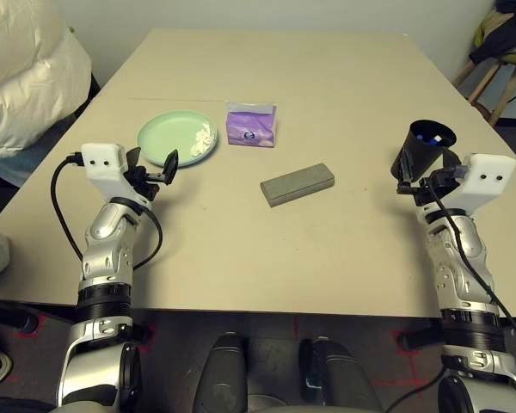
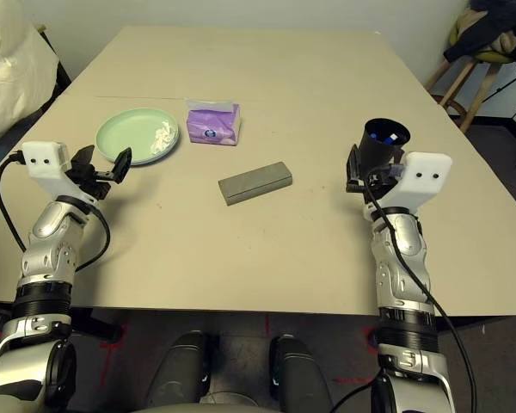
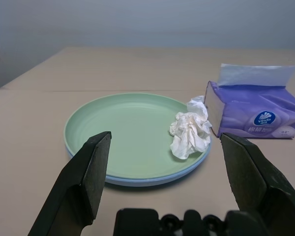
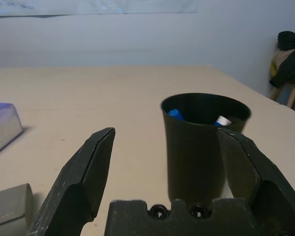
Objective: Organize and tidy the items on the table.
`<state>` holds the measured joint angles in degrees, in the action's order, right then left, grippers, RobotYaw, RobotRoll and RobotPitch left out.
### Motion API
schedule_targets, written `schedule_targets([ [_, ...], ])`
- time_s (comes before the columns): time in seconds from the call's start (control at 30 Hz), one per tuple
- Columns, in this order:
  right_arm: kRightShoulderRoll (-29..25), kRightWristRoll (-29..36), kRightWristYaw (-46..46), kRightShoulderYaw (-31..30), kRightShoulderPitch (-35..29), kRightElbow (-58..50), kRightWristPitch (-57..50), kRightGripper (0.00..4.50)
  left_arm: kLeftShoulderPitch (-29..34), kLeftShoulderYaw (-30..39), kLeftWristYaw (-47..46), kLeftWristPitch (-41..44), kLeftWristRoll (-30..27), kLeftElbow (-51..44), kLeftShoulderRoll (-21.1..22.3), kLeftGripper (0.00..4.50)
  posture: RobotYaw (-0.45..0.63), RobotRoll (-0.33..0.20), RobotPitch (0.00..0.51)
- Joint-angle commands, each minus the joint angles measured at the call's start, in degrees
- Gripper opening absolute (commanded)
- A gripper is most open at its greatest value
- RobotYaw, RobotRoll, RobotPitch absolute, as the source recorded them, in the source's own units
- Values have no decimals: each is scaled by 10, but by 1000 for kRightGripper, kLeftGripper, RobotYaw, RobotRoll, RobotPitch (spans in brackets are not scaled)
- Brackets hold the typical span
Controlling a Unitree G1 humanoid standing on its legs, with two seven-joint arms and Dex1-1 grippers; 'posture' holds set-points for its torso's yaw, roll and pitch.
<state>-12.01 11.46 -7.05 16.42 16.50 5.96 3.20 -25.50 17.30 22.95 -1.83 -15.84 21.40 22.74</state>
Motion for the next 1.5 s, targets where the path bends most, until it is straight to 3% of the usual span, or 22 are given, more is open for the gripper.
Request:
schedule_targets([
  [0.03,-3,0,4,5,-10,1,6,4479,8,-3,9,-13,-2,18,-5,4500,189,0,91],
  [1.5,-24,8,12,29,-21,46,51,4479,-19,-13,-57,-40,17,48,-33,4500,153,0,75],
])
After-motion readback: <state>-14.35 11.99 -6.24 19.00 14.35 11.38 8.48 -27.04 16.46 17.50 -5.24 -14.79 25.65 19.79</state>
